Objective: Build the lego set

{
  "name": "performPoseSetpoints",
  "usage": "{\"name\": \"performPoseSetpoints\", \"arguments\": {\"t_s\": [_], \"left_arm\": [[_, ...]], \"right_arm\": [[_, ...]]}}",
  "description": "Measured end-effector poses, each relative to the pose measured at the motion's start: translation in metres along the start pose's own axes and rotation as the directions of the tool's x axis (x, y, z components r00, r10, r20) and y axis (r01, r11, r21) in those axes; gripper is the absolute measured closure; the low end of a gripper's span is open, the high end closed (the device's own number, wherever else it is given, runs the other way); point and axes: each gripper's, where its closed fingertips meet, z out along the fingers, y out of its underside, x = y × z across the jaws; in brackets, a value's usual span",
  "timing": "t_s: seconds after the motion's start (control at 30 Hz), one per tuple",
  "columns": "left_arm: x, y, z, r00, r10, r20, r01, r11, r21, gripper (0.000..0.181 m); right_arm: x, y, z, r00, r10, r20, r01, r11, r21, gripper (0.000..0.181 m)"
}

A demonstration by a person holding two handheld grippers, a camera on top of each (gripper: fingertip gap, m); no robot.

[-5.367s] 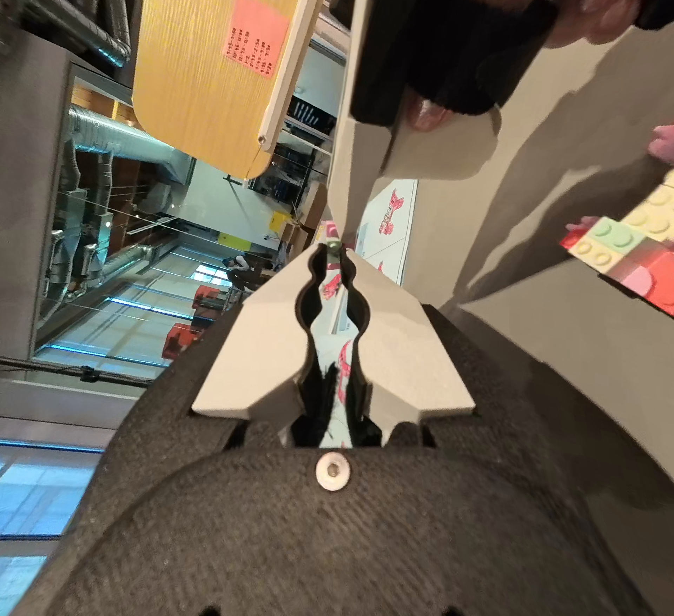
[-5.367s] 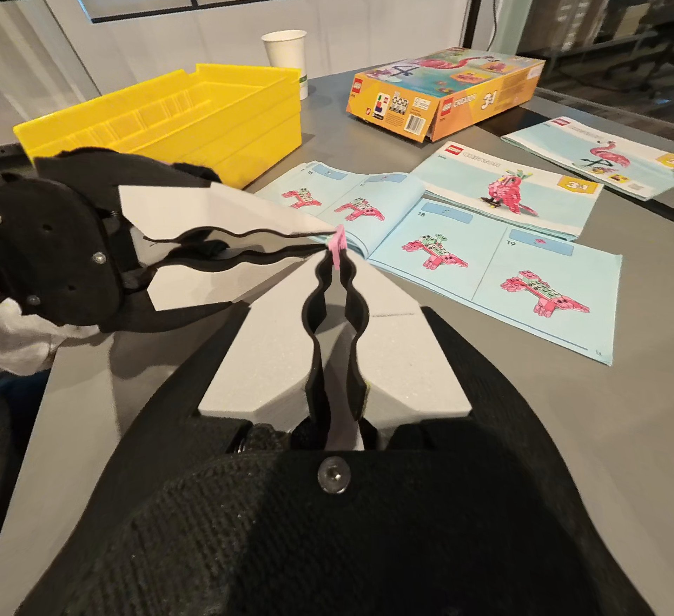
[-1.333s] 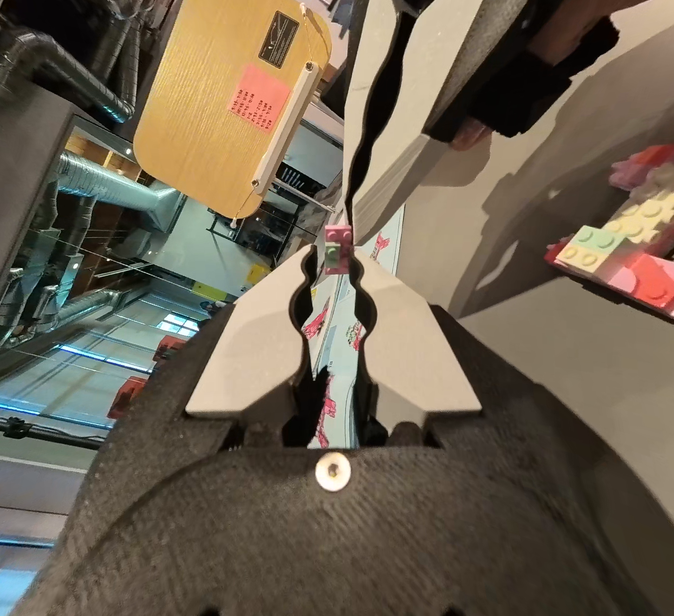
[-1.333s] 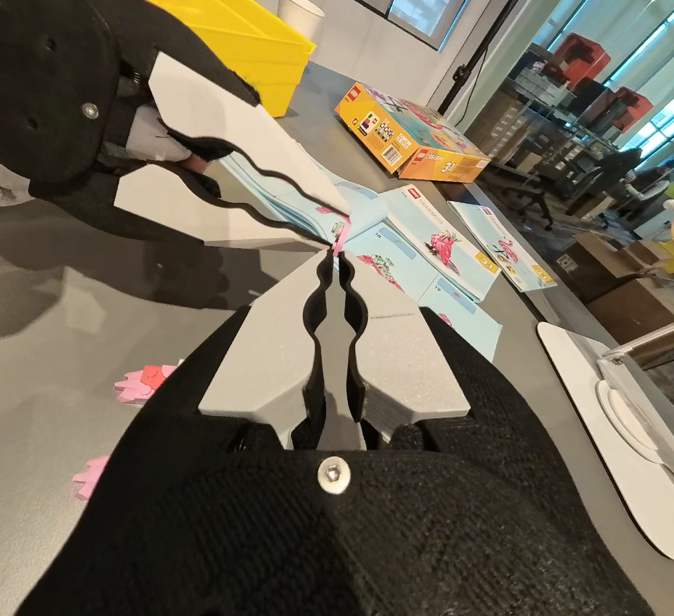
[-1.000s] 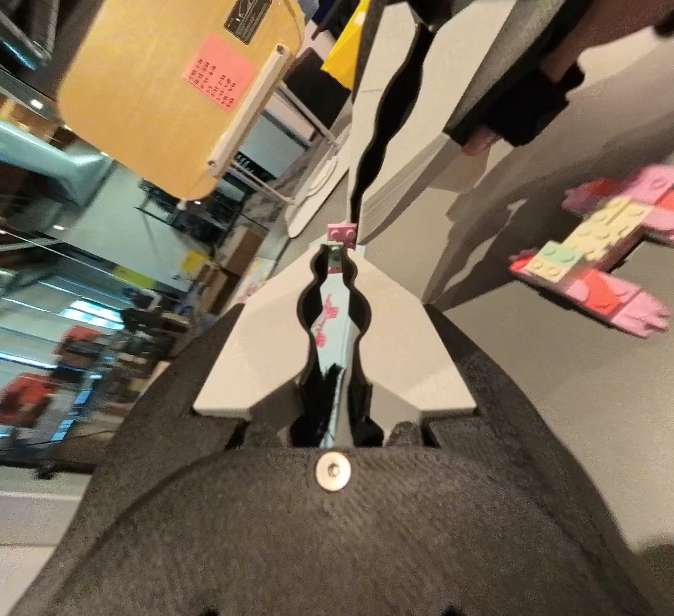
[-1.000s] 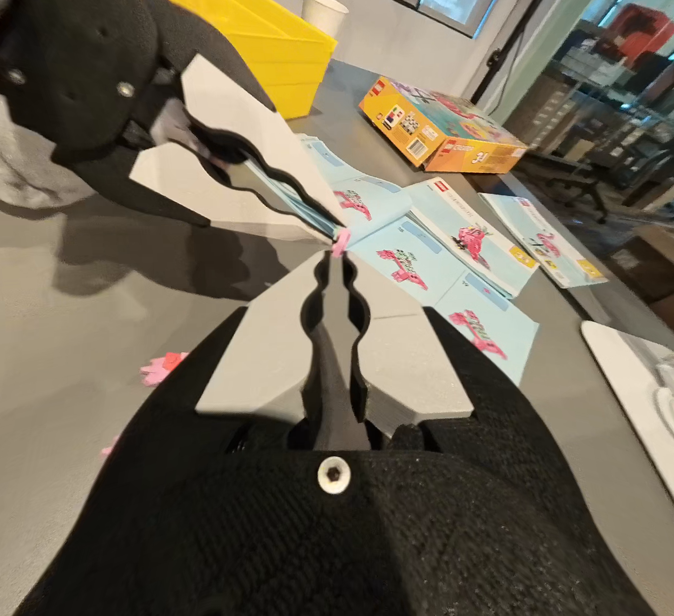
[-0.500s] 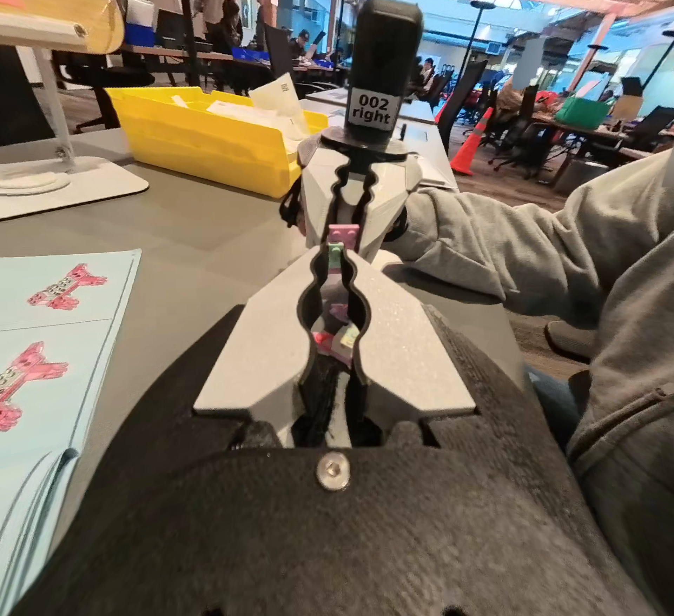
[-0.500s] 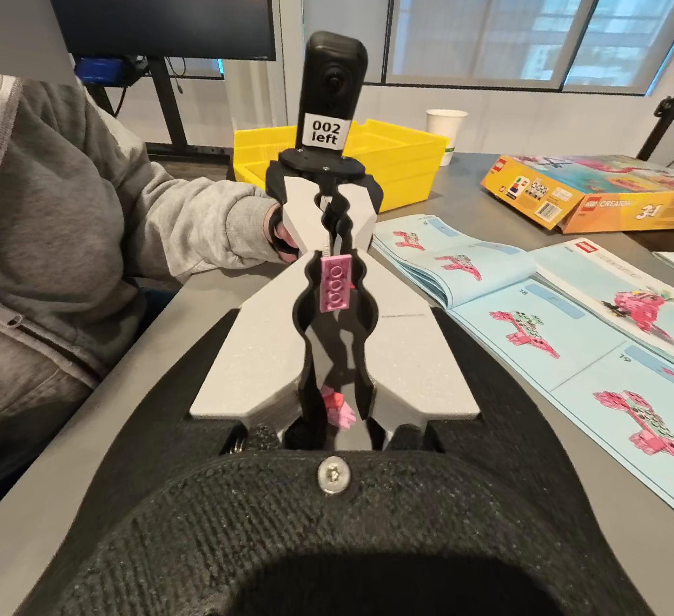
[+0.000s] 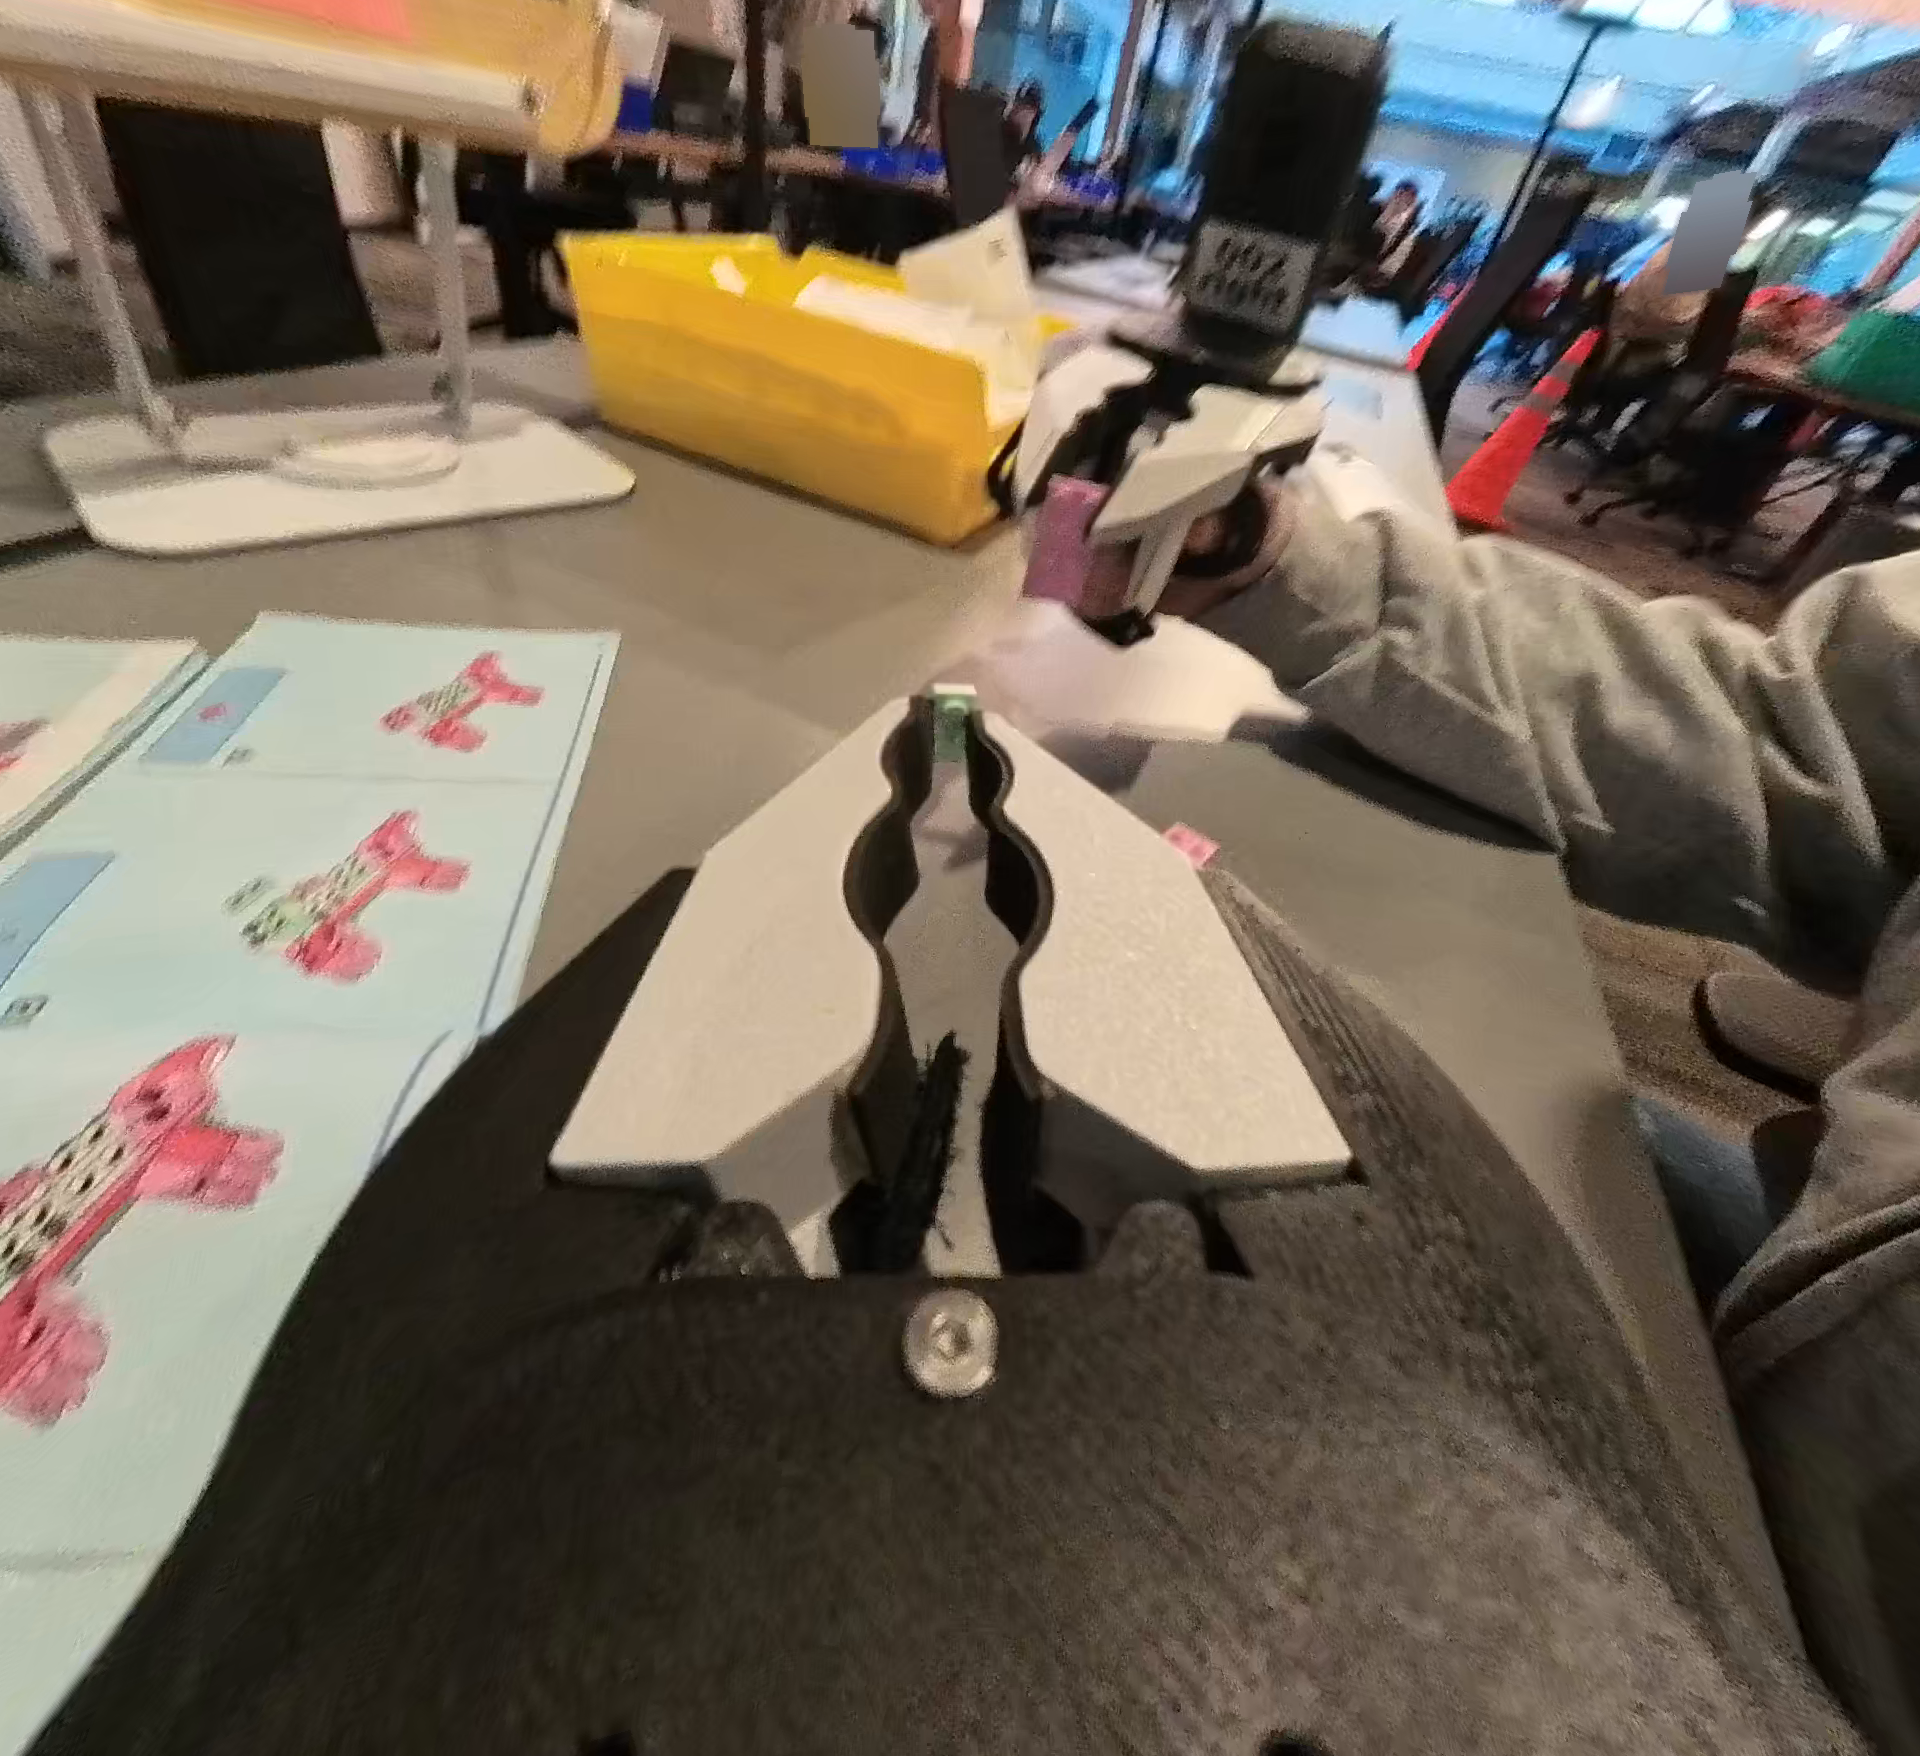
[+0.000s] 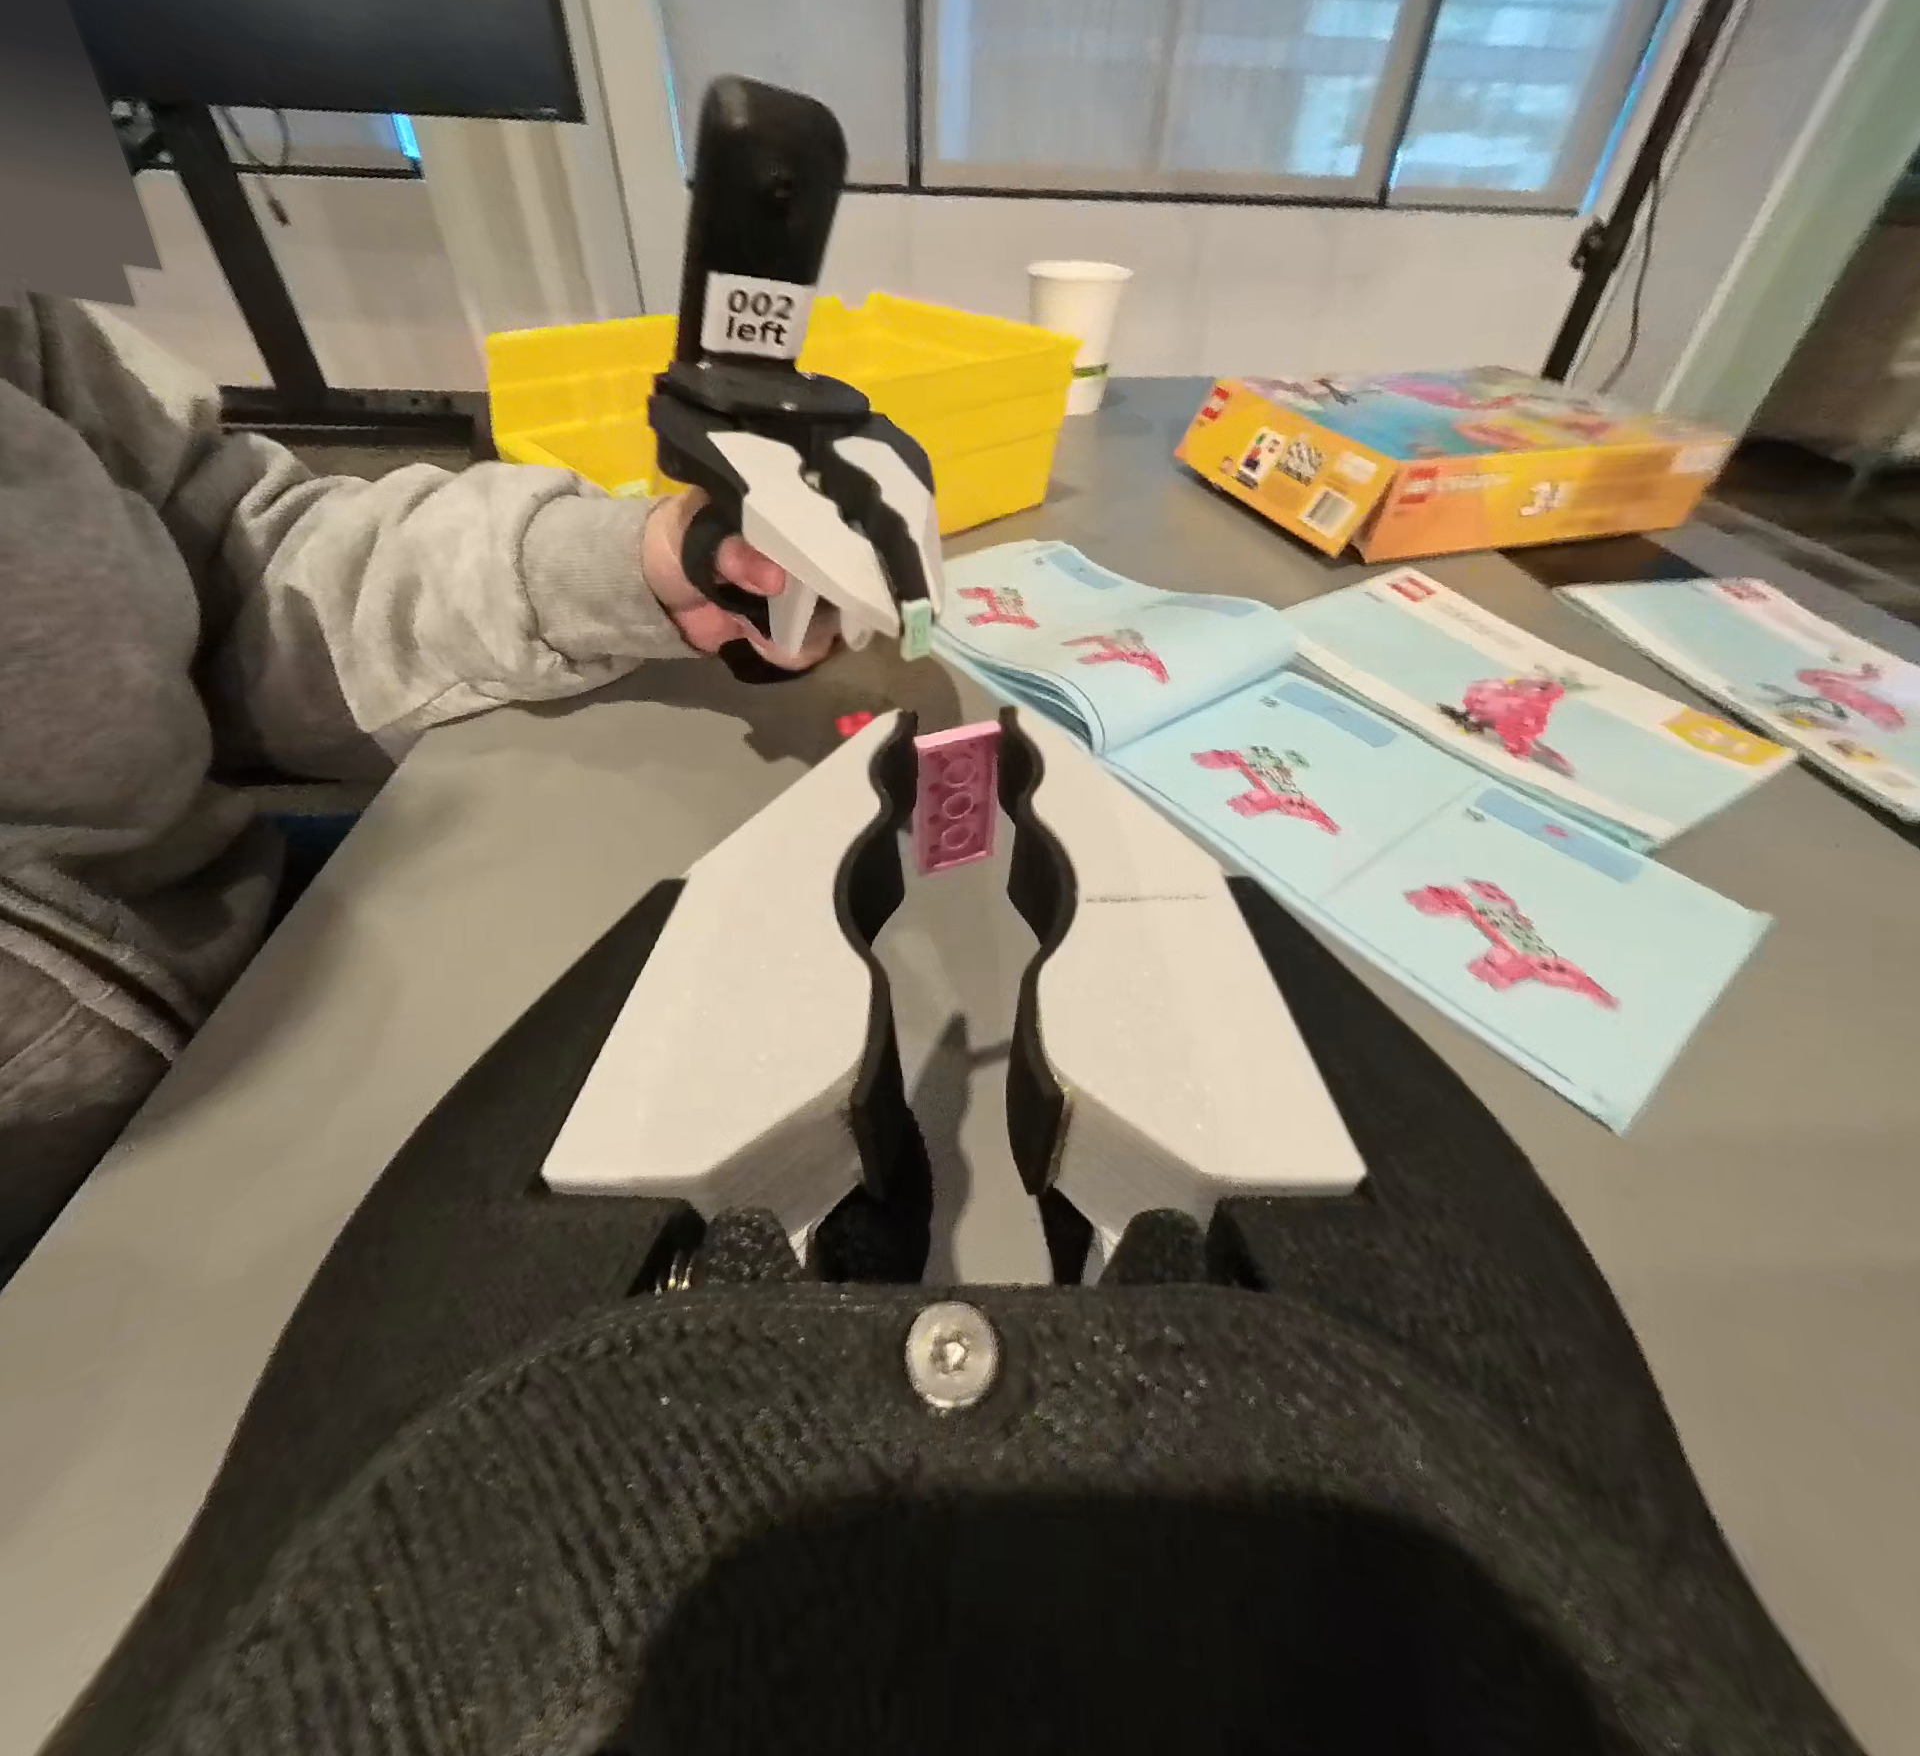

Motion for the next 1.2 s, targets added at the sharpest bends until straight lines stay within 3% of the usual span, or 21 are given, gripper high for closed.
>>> {"name": "performPoseSetpoints", "arguments": {"t_s": [0.13,0.27,0.37,0.4,0.53,0.63,0.7,0.77,0.87,0.93,1.0,1.13,1.2], "left_arm": [[-0.018,0.043,0.013,0.991,0.072,0.116,-0.037,0.96,-0.277,0.176],[-0.026,0.082,0.022,0.974,0.155,0.163,-0.039,0.829,-0.558,0.175],[-0.031,0.093,0.026,0.967,0.164,0.193,-0.001,0.765,-0.644,0.169],[-0.032,0.093,0.027,0.969,0.152,0.196,0.013,0.758,-0.652,0.155],[-0.035,0.088,0.025,0.968,0.131,0.216,0.034,0.779,-0.626,0.123],[-0.02,0.059,0.03,0.978,0.076,0.195,0.027,0.879,-0.476,0.097],[0.008,0.022,0.041,0.994,0.023,0.104,0.006,0.962,-0.272,0.105],[0.026,-0.004,0.045,0.996,0.044,0.077,-0.033,0.99,-0.137,0.126],[0.04,-0.013,0.05,0.991,0.117,0.065,-0.109,0.987,-0.115,0.141],[0.047,-0.02,0.051,0.988,0.14,0.066,-0.135,0.988,-0.071,0.163],[0.049,-0.022,0.049,0.988,0.14,0.064,-0.137,0.989,-0.06,0.165],[0.054,-0.021,0.031,0.988,0.116,0.106,-0.105,0.989,-0.101,0.165],[0.064,-0.026,0.009,0.976,0.158,0.148,-0.139,0.982,-0.129,0.165]], "right_arm": [[0.019,0.024,0.006,0.989,0.134,-0.068,-0.14,0.986,-0.089,0.167],[0.029,0.039,0.011,0.972,0.201,-0.122,-0.216,0.968,-0.126,0.167],[0.029,0.035,0.013,0.97,0.215,-0.115,-0.226,0.97,-0.091,0.167],[0.029,0.033,0.014,0.97,0.215,-0.112,-0.225,0.971,-0.076,0.167],[0.028,0.015,0.014,0.971,0.222,-0.089,-0.219,0.975,0.042,0.167],[0.017,-0.007,0.015,0.971,0.238,0.003,-0.235,0.956,0.173,0.167],[0.003,-0.02,0.018,0.965,0.243,0.102,-0.261,0.936,0.238,0.167],[-0.01,-0.03,0.02,0.954,0.234,0.185,-0.281,0.916,0.287,0.167],[-0.024,-0.036,0.024,0.943,0.218,0.253,-0.292,0.906,0.307,0.167],[-0.03,-0.037,0.026,0.941,0.199,0.272,-0.28,0.91,0.304,0.167],[-0.035,-0.039,0.026,0.949,0.165,0.27,-0.249,0.915,0.318,0.167],[-0.029,-0.048,0.019,0.98,0.091,0.176,-0.153,0.912,0.38,0.15],[-0.007,-0.05,0.007,0.996,0.084,0.032,-0.09,0.911,0.403,0.149]]}}
